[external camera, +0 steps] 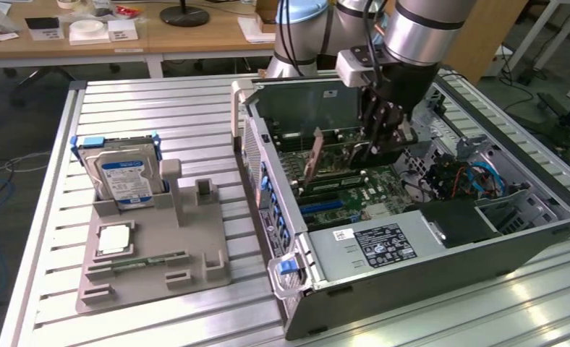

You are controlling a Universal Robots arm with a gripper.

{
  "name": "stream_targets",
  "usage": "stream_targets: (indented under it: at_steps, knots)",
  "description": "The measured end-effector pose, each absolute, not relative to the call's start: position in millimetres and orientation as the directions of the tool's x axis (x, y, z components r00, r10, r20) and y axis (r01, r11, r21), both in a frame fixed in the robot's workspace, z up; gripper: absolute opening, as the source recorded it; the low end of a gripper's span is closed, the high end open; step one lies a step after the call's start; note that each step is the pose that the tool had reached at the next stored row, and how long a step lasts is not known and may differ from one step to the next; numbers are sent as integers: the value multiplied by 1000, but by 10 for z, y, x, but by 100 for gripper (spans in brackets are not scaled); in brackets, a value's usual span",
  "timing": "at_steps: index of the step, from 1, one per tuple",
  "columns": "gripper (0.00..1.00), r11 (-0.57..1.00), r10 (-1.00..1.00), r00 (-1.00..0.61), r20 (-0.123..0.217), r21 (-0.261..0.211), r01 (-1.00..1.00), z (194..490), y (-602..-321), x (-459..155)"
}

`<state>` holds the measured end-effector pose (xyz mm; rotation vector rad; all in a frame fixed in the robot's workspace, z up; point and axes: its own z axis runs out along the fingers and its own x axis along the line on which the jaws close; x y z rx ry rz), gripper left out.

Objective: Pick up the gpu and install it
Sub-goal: 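Insert the gpu into the slot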

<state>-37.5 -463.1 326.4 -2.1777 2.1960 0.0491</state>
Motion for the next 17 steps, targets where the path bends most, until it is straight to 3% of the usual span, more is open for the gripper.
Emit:
stream_targets:
  at_steps: [17]
  knots:
    - [27,8,-998,-7,-56,-20,-1000,3111,-4654,-432]
